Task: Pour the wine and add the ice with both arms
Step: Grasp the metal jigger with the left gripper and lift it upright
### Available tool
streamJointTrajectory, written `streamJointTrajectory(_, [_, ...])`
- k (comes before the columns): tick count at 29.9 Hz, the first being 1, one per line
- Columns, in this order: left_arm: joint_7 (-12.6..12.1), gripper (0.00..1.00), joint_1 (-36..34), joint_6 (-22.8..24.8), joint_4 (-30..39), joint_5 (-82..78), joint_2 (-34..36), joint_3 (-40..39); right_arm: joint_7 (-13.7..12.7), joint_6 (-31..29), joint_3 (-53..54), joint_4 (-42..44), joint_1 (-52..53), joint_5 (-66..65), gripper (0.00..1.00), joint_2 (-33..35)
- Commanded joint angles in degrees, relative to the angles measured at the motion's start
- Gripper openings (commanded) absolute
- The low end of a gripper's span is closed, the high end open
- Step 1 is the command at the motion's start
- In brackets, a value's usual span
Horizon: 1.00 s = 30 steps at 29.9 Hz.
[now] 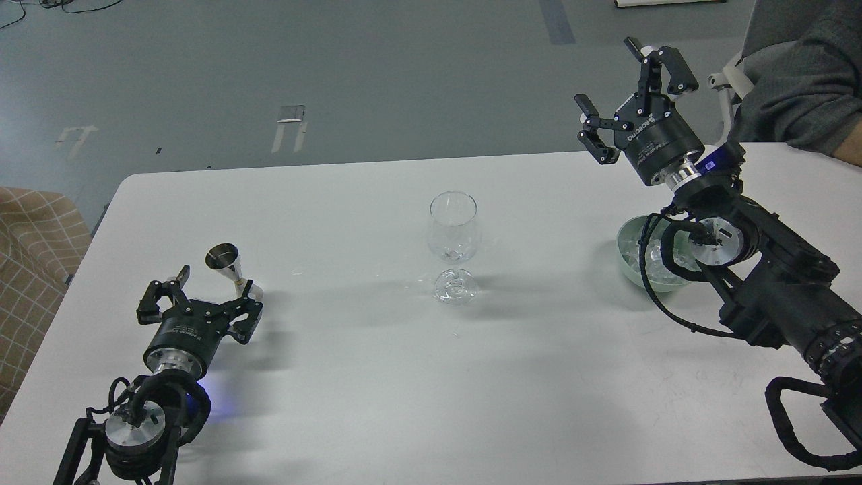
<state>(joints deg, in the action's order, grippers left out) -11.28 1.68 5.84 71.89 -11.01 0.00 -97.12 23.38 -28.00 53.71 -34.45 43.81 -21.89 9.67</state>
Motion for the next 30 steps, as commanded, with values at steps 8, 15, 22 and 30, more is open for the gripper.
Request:
streamJointTrajectory(8, [-0.14,0.98,-3.61,0.4,-5.09,-0.85,0.0,0.71,0.0,0.0,-0.01,0.09,-0.13,0.0,1.0,0.0])
streamJointTrajectory(15, [0.03,0.98,-6.24,0.4,-7.28,-1.03,0.0,0.62,0.0,0.0,-0.01,0.0,-0.74,0.0,1.0,0.0])
streamJointTrajectory(22, [0.03,0.95,-6.6,0.23,-7.55,-1.64,0.0,0.71,0.0,0.0,-0.01,0.0,-0.83,0.0,1.0,0.0])
streamJointTrajectory(30, [0.56,0.76,-6.42,0.31,-7.64,-1.64,0.0,0.8,0.0,0.0,-0.01,-0.09,-0.83,0.0,1.0,0.0])
